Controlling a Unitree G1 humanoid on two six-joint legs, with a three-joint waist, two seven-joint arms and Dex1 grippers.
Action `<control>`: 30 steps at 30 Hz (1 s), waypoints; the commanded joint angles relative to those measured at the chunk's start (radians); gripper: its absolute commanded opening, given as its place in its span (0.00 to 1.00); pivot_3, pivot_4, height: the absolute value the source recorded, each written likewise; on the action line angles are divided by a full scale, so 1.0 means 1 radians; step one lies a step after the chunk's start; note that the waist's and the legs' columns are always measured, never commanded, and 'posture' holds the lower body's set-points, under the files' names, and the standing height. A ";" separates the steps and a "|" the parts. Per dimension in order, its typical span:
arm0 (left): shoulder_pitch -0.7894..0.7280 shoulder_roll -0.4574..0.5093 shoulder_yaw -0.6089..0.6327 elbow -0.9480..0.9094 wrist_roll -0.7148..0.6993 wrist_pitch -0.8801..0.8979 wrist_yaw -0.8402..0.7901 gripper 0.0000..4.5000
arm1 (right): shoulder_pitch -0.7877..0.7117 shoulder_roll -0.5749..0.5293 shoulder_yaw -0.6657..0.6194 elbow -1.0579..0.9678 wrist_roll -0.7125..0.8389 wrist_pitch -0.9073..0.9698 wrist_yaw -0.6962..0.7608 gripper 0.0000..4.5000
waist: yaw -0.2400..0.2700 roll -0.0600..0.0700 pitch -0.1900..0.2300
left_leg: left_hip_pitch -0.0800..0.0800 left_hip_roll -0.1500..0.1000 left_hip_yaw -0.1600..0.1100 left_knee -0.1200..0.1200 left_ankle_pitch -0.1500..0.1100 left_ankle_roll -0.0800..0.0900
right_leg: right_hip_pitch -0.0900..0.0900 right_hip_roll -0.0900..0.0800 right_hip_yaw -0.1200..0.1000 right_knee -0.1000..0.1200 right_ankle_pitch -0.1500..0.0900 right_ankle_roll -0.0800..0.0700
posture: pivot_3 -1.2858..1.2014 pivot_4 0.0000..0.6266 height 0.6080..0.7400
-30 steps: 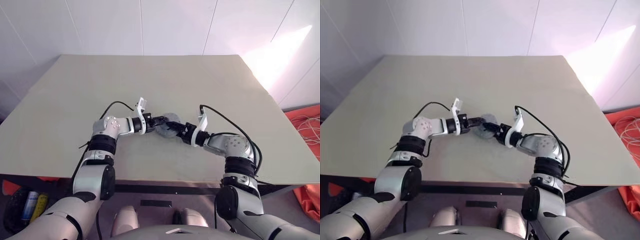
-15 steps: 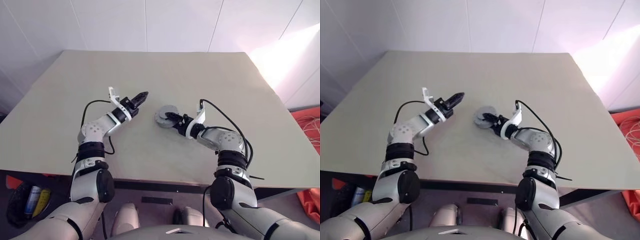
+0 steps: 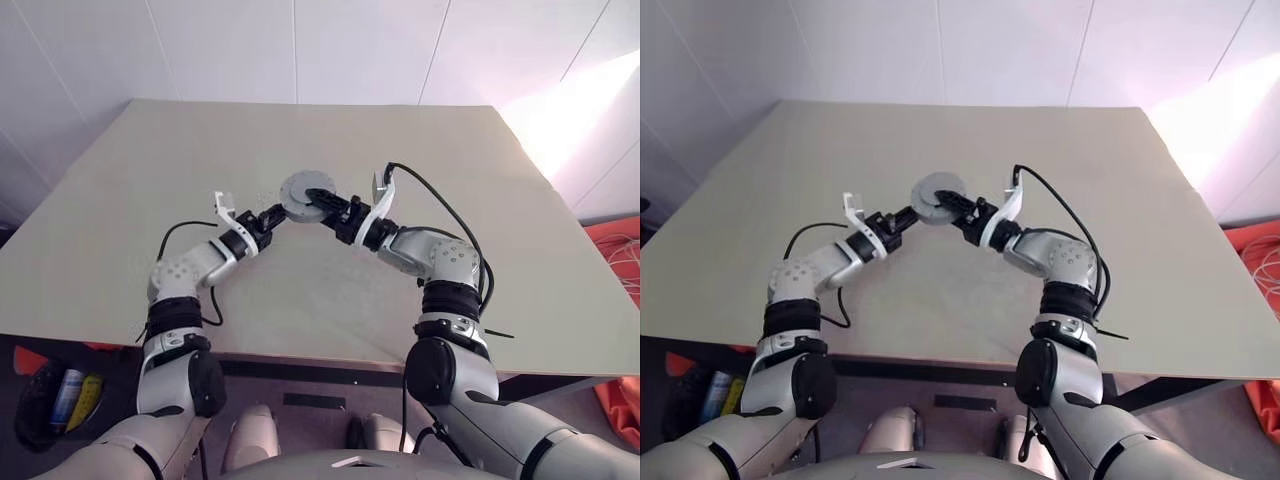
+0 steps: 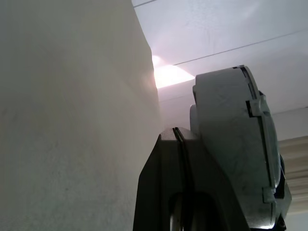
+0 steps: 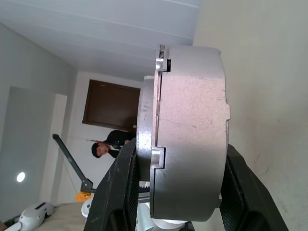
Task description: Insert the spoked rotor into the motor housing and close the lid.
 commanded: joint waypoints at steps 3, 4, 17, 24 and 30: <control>0.029 0.021 -0.028 -0.098 -0.046 0.046 -0.011 0.00 | -0.037 -0.017 0.021 -0.020 0.033 -0.030 0.005 0.46 | -0.002 0.000 0.000 | 0.000 0.000 0.000 0.000 0.000 0.000 | 0.000 0.000 0.000 0.000 0.000 0.000 | 0.52 0.00 1.00; 0.035 0.025 -0.033 -0.104 -0.042 0.045 -0.010 0.04 | -0.039 -0.022 0.021 -0.013 0.031 -0.036 0.005 0.46 | -0.002 0.000 0.000 | 0.000 0.000 0.000 0.000 0.000 0.000 | 0.000 0.000 0.000 0.000 0.000 0.000 | 0.52 0.00 1.00; 0.084 0.087 -0.077 -0.088 -0.030 0.028 -0.023 0.92 | -0.064 -0.077 0.046 0.079 0.019 -0.107 0.025 0.46 | 0.002 0.000 0.000 | -0.001 0.000 -0.001 0.003 0.000 0.000 | 0.000 0.000 0.000 0.002 0.003 0.005 | 0.52 0.00 1.00; 0.043 0.046 -0.005 -0.049 -0.162 0.127 -0.004 1.00 | -0.061 -0.080 0.057 0.065 0.046 -0.077 0.036 0.46 | 0.002 0.000 0.000 | -0.002 0.000 -0.001 0.005 0.000 0.000 | 0.000 0.000 0.000 0.003 0.003 0.004 | 0.52 0.00 1.00; -0.022 0.008 0.038 0.019 -0.241 0.129 -0.001 1.00 | -0.050 -0.062 0.060 -0.018 0.127 0.026 0.047 0.46 | 0.003 0.000 0.000 | -0.002 0.000 -0.002 0.007 0.000 0.000 | 0.000 0.000 0.000 0.004 0.002 0.002 | 0.52 0.00 1.00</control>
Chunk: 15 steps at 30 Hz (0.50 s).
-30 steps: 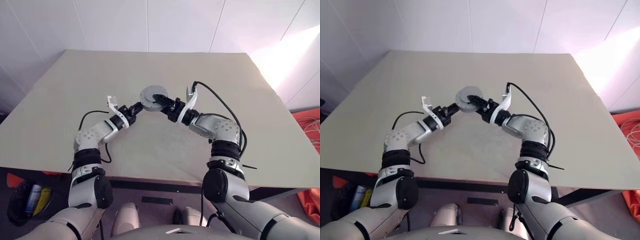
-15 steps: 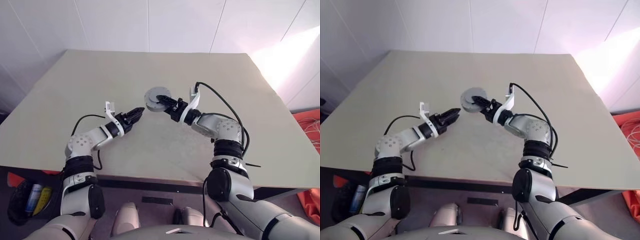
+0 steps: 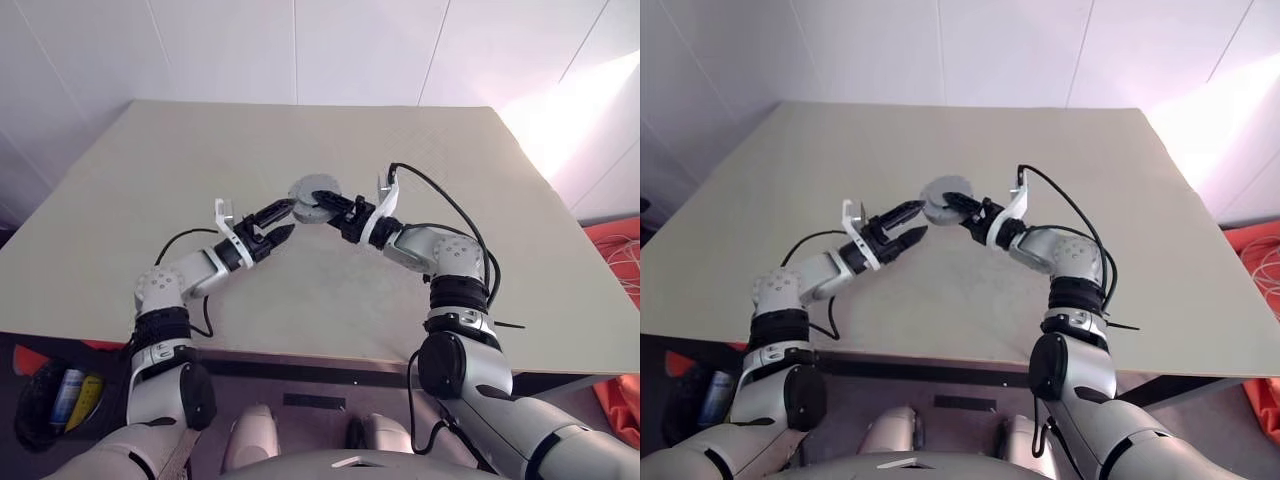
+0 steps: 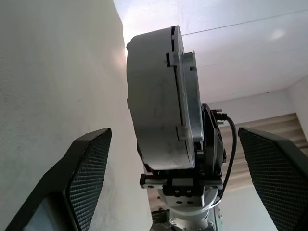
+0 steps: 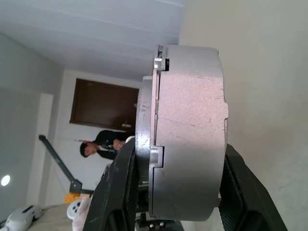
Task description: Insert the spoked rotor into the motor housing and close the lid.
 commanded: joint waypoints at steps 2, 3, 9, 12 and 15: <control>-0.054 -0.010 0.017 0.022 -0.061 -0.002 -0.006 1.00 | -0.025 0.014 0.002 -0.108 0.102 0.054 0.028 0.46 | 0.001 0.000 0.000 | 0.000 0.000 0.000 0.000 0.000 0.000 | 0.000 0.000 0.000 0.000 0.000 0.000 | 0.52 0.00 1.00; -0.057 -0.010 0.014 0.028 -0.060 -0.005 -0.010 1.00 | -0.022 0.015 0.001 -0.113 0.108 0.060 0.025 0.46 | 0.001 0.000 0.000 | 0.000 0.000 0.000 0.000 0.000 0.000 | 0.000 0.000 0.000 0.000 0.000 0.000 | 0.52 0.00 1.00; -0.065 -0.014 0.019 0.044 -0.078 -0.015 -0.024 1.00 | 0.002 0.018 0.006 -0.136 0.118 0.092 0.008 0.46 | 0.006 0.000 0.000 | 0.000 0.000 0.000 0.000 0.000 0.000 | 0.000 0.000 0.000 0.000 0.001 0.002 | 0.52 0.00 1.00; -0.064 -0.008 0.021 0.043 -0.083 -0.024 -0.036 1.00 | 0.014 0.017 0.013 -0.140 0.114 0.095 0.005 0.46 | 0.012 0.000 0.000 | 0.000 0.000 -0.001 0.001 0.000 0.000 | 0.000 0.000 0.000 0.001 0.002 0.003 | 0.52 0.00 1.00; -0.062 -0.004 0.018 0.039 -0.087 -0.028 -0.049 1.00 | 0.020 0.016 0.020 -0.139 0.109 0.093 0.006 0.46 | 0.015 0.000 0.000 | 0.000 0.000 0.000 0.001 0.000 0.000 | 0.000 0.000 0.000 0.001 0.002 0.003 | 0.52 0.00 1.00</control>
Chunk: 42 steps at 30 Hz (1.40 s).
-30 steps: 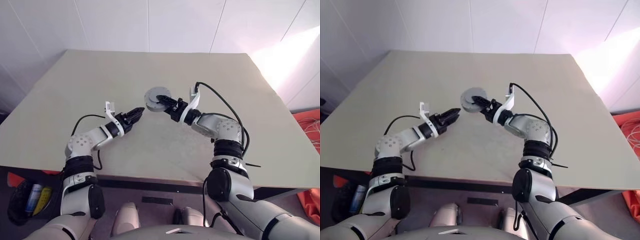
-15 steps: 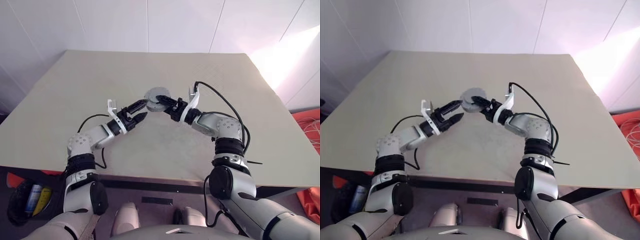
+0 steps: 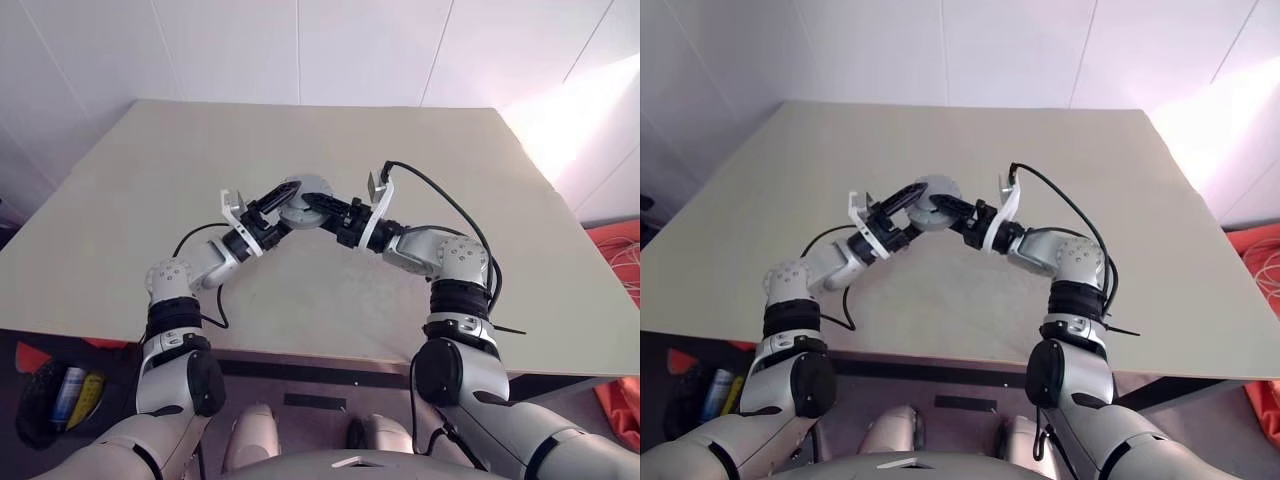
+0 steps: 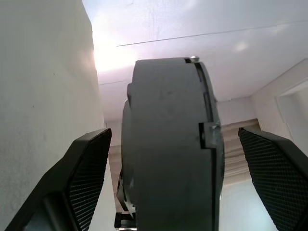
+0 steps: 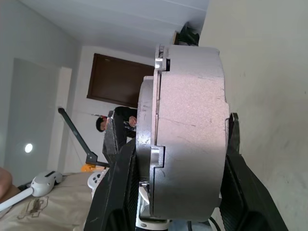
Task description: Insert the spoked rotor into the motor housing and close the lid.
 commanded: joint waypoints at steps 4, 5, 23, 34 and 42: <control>-0.026 0.018 0.001 -0.012 -0.023 -0.029 -0.043 1.00 | -0.016 -0.001 0.008 -0.056 0.046 -0.005 0.015 0.46 | 0.003 0.000 0.000 | 0.000 0.000 0.000 0.000 0.000 0.000 | 0.000 0.000 0.000 0.000 0.000 0.000 | 0.52 0.00 1.00; -0.027 0.020 0.001 -0.010 -0.021 -0.035 -0.047 1.00 | -0.016 -0.003 0.008 -0.053 0.045 -0.007 0.015 0.46 | 0.003 0.000 0.000 | 0.000 0.000 0.000 0.000 0.000 0.000 | 0.000 0.000 0.000 0.000 0.000 0.000 | 0.52 0.00 1.00; -0.029 0.047 -0.016 0.036 0.002 -0.068 -0.092 0.47 | -0.012 -0.027 0.046 -0.061 0.014 -0.047 0.027 0.46 | 0.003 0.000 0.000 | 0.000 0.000 0.000 0.001 0.000 0.000 | 0.000 0.000 0.000 0.001 0.000 0.001 | 0.52 0.00 1.00; -0.031 0.048 -0.027 0.042 0.028 -0.091 -0.117 0.47 | 0.005 -0.054 0.145 -0.065 -0.121 -0.219 0.062 0.96 | 0.003 0.000 0.000 | 0.001 0.000 -0.001 0.005 0.000 0.000 | 0.000 0.000 0.000 0.007 0.000 0.000 | 0.52 0.00 1.00; -0.015 0.039 -0.021 -0.022 0.092 -0.256 -0.109 0.47 | -0.006 -0.078 0.125 0.022 -0.210 -0.370 0.030 0.96 | 0.002 0.000 0.000 | 0.002 0.000 -0.001 0.006 0.001 -0.002 | 0.000 -0.001 0.001 0.010 -0.002 -0.003 | 0.52 0.00 1.00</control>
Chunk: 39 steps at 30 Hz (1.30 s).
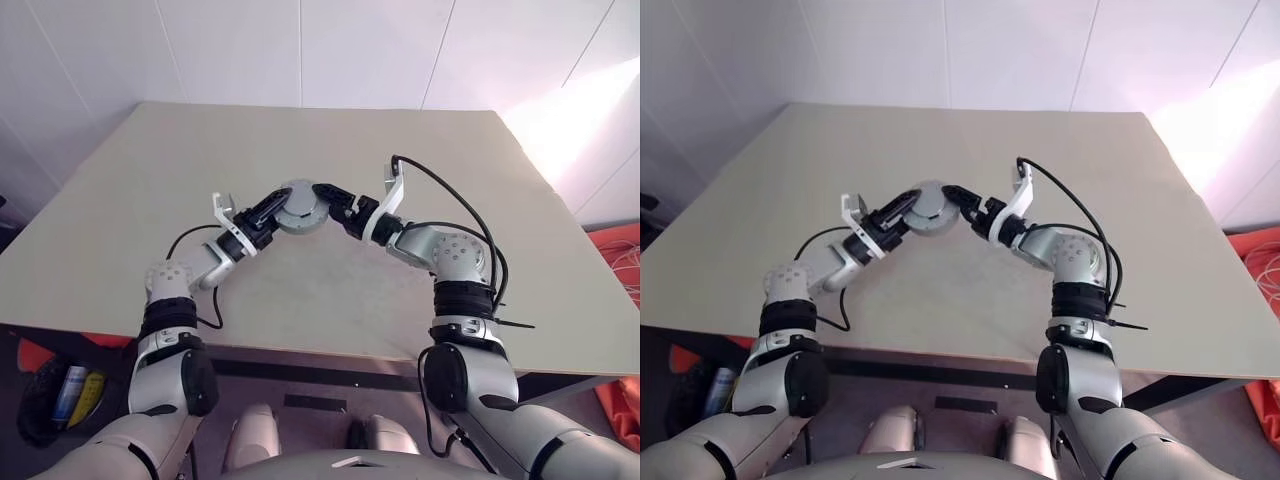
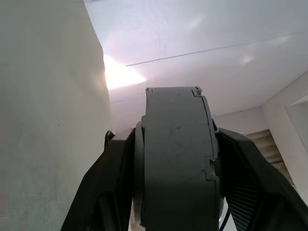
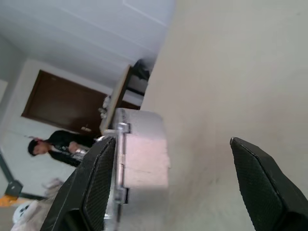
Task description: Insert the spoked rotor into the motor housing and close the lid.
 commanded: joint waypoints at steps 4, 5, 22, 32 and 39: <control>-0.022 0.039 0.108 -0.083 -0.026 -0.206 0.024 0.47 | -0.020 -0.072 -0.042 0.007 -0.002 -0.032 0.019 0.96 | -0.001 0.000 0.000 | -0.001 0.000 0.000 0.000 0.000 0.000 | 0.000 0.000 0.000 0.000 0.001 0.001 | 0.52 0.00 1.00; -0.022 0.044 0.119 -0.085 -0.032 -0.218 0.030 0.47 | -0.018 -0.081 -0.045 0.005 -0.001 -0.031 0.021 0.96 | -0.002 0.000 0.000 | -0.001 0.000 0.000 0.000 0.000 0.000 | 0.000 0.000 0.000 0.000 0.001 0.001 | 0.52 0.00 1.00; 0.028 0.118 0.276 -0.007 0.073 -0.622 0.237 0.47 | 0.044 -0.152 -0.100 -0.114 0.072 0.071 0.026 0.96 | 0.001 -0.002 0.000 | -0.001 0.000 -0.001 0.002 0.000 0.000 | 0.000 0.000 0.000 0.001 0.002 0.003 | 0.52 0.00 1.00; 0.002 0.139 0.281 0.135 0.153 -0.756 0.360 0.47 | 0.054 -0.117 -0.078 -0.139 0.067 0.059 0.013 0.96 | 0.002 -0.004 0.000 | -0.001 0.000 -0.001 0.002 0.000 0.000 | 0.000 0.000 0.000 0.001 0.002 0.004 | 0.52 0.00 1.00; -0.009 0.161 0.276 0.174 0.171 -0.791 0.355 0.47 | 0.056 -0.118 -0.077 -0.130 0.068 0.064 0.014 0.96 | 0.000 -0.005 0.000 | 0.000 0.001 -0.001 0.002 0.000 0.000 | 0.000 0.000 0.000 0.002 0.002 0.004 | 0.52 0.00 1.00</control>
